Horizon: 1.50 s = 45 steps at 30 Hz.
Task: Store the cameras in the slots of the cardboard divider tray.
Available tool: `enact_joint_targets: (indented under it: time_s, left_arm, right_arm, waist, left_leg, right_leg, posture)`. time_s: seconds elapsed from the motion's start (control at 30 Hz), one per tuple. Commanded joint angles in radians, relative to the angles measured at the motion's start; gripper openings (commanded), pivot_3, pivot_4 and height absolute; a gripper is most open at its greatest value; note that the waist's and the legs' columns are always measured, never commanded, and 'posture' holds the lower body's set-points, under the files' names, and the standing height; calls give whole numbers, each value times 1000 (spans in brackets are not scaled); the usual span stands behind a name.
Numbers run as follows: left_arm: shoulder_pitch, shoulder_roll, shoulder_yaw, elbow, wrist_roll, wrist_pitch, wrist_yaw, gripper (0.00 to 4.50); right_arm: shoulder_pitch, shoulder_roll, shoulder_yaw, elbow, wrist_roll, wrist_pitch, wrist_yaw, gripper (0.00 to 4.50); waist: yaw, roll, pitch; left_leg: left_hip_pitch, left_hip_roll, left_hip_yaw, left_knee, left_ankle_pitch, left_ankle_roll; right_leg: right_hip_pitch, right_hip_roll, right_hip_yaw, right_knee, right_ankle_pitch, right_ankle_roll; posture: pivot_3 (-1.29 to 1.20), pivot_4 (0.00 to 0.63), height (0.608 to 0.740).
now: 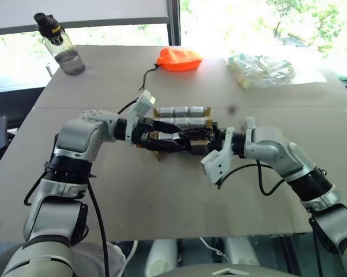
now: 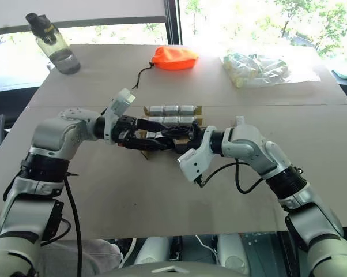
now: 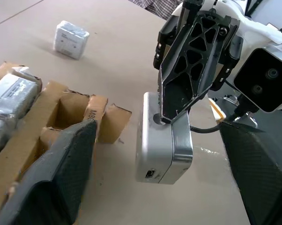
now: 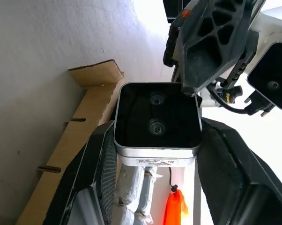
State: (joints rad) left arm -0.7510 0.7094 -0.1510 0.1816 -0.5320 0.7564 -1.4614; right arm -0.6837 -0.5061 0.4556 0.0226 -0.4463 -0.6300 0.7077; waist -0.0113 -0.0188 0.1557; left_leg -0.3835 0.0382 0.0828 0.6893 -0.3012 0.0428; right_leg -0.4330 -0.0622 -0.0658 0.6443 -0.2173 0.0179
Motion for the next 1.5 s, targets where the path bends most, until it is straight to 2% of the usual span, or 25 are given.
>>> enact_joint_targets:
  time_s: [0.03, 0.07, 0.1, 0.17, 0.27, 0.33, 0.37, 0.47, 0.67, 0.7, 0.9, 1.1, 1.33, 1.5]
  left_arm:
    - [-32, 0, -1, -4, -1, -4, -25, 2384]
    - [-31, 0, -3, -7, -3, -3, -27, 1948]
    - [-28, 2, -6, -11, -3, -4, -30, 1299]
    - [-26, 4, -8, -13, -1, -7, -34, 892]
    - [-29, 2, -7, -8, 8, -14, -37, 802]
    - [-40, 1, -9, 7, 16, -24, -41, 802]
    - [-43, 0, -9, 12, 19, -27, -42, 800]
    - [-80, 0, -12, 74, 63, -111, -56, 795]
    - [-179, -26, 9, 244, 132, -288, -78, 795]
    - [-195, -33, 16, 267, 129, -295, -86, 795]
    - [-250, -59, -11, 457, 234, -588, -150, 795]
    - [-303, -110, -11, 608, 288, -720, -151, 795]
    - [-310, -164, -42, 637, 272, -759, -153, 795]
    - [-306, -175, -66, 650, 289, -800, -153, 795]
  right_arm:
    - [-29, 5, -13, -13, 17, -19, -6, 1858]
    - [-30, 5, -13, -12, 17, -20, -6, 1858]
    - [-30, 5, -14, -11, 18, -20, -6, 1858]
    - [-26, 5, -16, -13, 24, -14, -2, 1858]
    - [-14, 2, -20, -26, 48, 15, 17, 1858]
    - [-2, -1, -29, -39, 70, 39, 27, 2883]
    - [0, -2, -32, -43, 76, 46, 30, 3167]
    - [44, -29, -72, -76, 124, 106, 41, 4500]
    - [208, -88, -203, -183, 313, 305, 66, 4500]
    - [239, -84, -221, -203, 354, 360, 69, 4500]
    - [457, -61, -344, -398, 655, 720, 73, 4500]
    - [640, -63, -462, -542, 894, 960, 47, 4500]
    - [858, -98, -581, -688, 1105, 1069, 77, 4500]
    - [889, -80, -629, -696, 1145, 1033, 69, 4500]
  waist:
    - [-1, 0, 0]
    - [-1, 0, 0]
    - [-1, 0, 0]
    - [-1, 0, 0]
    - [-1, 0, 0]
    - [-1, 0, 0]
    - [-1, 0, 0]
    - [4, 0, 0]
    - [12, 0, 0]
    - [12, 0, 0]
    - [11, 0, 0]
    - [22, -1, 0]
    - [26, -2, 0]
    - [23, -2, 0]
  left_leg:
    - [0, 0, 0, 0, 0, 0]
    - [0, 0, 0, 0, 0, 0]
    - [0, 0, 0, 0, 0, 0]
    - [0, 0, 0, 0, 0, 0]
    - [0, 0, 0, 0, 0, 0]
    - [0, 0, 0, 0, 0, 0]
    - [0, 0, 0, 0, 0, 0]
    - [0, 0, -1, 0, 0, 0]
    - [-1, -1, 0, 0, 0, 0]
    - [-1, -1, 0, 0, 0, 0]
    - [0, -1, 2, 0, 0, 0]
    - [0, -1, 0, 1, 0, 1]
    - [-1, -2, -3, 2, -1, 1]
    - [0, -1, -3, 1, -1, 2]
  right_leg:
    - [0, 0, 0, 0, 0, 0]
    - [0, 0, 0, 0, 0, 0]
    - [0, 0, 0, 0, 0, 0]
    - [0, 0, 0, 0, 0, 0]
    - [0, 0, 0, 0, 0, 0]
    - [0, 0, 0, 0, 0, 0]
    - [0, 0, 0, 0, 0, 0]
    - [0, 0, 0, 0, 0, 0]
    - [0, 0, -1, -1, 0, 0]
    - [0, 0, -1, -1, 0, 0]
    - [1, 0, -2, -1, 0, 0]
    - [2, 1, -2, -1, 0, 0]
    - [2, 0, -2, -1, 0, 0]
    - [3, 1, -1, -1, 0, 0]
  posture:
    - [0, 150, 740]
    - [0, 150, 740]
    - [0, 150, 740]
    - [0, 150, 740]
    - [0, 150, 740]
    - [0, 150, 740]
    - [0, 150, 740]
    - [0, 150, 740]
    - [0, 150, 740]
    - [0, 150, 740]
    - [0, 150, 740]
    - [0, 150, 740]
    - [0, 150, 740]
    - [0, 150, 740]
